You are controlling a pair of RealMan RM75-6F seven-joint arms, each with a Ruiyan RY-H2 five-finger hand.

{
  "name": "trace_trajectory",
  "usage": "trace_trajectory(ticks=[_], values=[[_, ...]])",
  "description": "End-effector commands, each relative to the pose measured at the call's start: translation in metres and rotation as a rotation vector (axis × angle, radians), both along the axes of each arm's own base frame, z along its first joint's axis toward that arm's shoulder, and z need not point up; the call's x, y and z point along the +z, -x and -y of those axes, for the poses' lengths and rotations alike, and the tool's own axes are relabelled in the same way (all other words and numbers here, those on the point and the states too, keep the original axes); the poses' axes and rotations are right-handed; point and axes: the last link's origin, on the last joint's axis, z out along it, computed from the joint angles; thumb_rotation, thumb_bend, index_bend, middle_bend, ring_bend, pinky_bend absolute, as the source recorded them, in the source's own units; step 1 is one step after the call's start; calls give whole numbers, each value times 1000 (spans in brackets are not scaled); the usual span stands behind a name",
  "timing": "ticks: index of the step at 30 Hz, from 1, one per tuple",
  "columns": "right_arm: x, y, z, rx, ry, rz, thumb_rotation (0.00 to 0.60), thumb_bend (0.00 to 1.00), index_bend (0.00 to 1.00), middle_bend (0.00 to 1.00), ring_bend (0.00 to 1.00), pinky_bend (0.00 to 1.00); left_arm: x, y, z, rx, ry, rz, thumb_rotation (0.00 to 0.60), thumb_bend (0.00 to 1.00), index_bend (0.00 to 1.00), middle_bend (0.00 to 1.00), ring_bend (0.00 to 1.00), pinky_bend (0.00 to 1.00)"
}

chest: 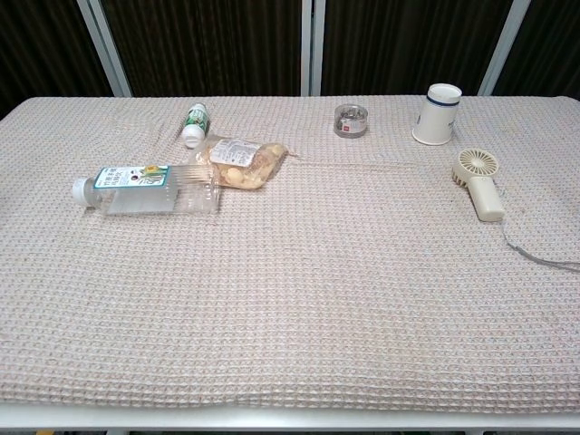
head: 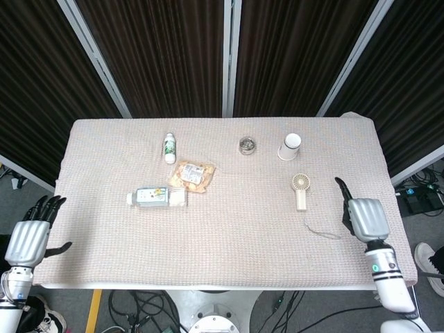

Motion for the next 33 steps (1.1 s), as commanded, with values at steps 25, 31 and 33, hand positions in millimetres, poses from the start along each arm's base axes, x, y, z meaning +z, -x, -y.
trace_trajectory(ticks=[25, 31, 33], values=[[37, 74, -87, -93, 101, -137, 600, 5, 0, 0, 0, 0, -3, -12, 13, -53, -41, 40, 600, 0, 94, 77, 31, 194], [39, 70, -88, -80, 123, -149, 600, 27, 0, 0, 0, 0, -3, -6, 15, -50, -56, 44, 600, 0, 94, 77, 31, 194], [40, 68, -87, -71, 135, -140, 600, 30, 0, 0, 0, 0, -2, -5, 14, -53, -63, 45, 600, 0, 94, 77, 31, 193]])
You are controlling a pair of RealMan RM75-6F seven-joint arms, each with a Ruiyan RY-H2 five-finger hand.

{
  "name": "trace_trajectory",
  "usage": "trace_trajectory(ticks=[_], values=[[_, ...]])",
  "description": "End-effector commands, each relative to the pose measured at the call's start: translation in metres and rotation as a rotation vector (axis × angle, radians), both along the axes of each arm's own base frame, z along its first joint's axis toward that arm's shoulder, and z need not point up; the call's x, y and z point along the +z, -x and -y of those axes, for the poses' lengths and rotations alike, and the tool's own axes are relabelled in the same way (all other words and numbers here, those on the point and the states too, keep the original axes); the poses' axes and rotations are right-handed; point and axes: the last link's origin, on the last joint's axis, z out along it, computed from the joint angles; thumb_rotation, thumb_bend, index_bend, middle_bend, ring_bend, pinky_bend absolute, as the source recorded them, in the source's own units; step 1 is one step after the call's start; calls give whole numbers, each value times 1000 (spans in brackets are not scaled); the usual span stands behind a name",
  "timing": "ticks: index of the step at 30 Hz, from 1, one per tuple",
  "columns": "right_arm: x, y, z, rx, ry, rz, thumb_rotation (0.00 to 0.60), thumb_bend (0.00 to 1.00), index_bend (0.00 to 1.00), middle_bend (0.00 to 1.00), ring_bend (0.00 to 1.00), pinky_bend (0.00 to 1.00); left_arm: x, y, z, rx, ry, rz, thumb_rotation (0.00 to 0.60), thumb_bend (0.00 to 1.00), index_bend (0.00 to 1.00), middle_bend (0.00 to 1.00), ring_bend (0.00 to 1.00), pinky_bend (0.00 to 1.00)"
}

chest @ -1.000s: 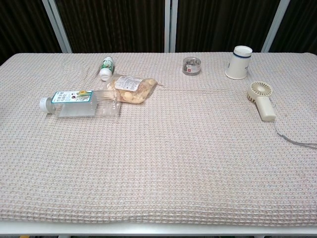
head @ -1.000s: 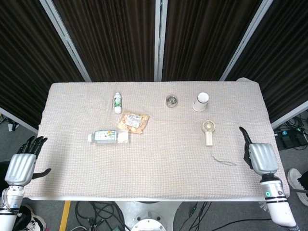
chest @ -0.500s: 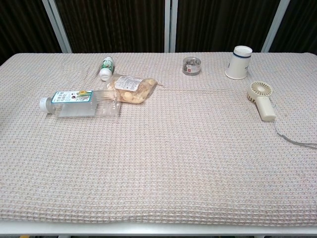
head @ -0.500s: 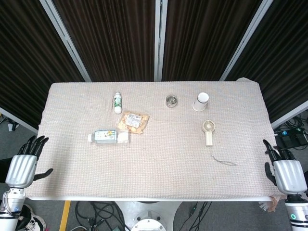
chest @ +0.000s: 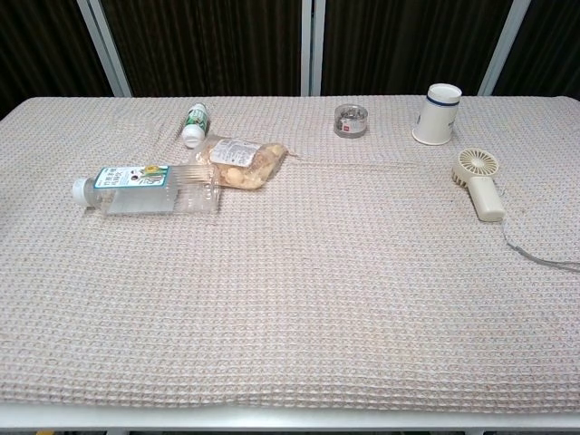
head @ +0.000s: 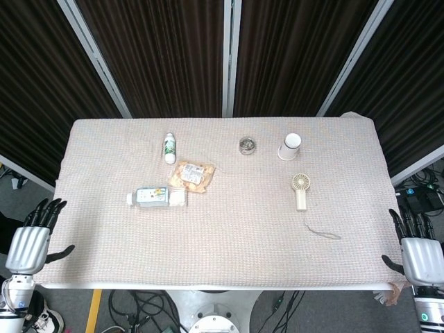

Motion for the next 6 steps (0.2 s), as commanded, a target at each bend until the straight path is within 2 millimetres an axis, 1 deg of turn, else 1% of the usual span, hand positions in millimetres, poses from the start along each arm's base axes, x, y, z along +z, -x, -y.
trace_trajectory(ticks=[1, 6], values=[[1, -2, 1, 11, 18, 10, 600, 33, 0, 0, 0, 0, 1, 2, -1, -4, -12, -2, 600, 0, 94, 77, 31, 193], [-1, -2, 2, 14, 23, 22, 600, 37, 0, 0, 0, 0, 4, 2, -3, -13, -24, -9, 600, 0, 94, 77, 31, 193]])
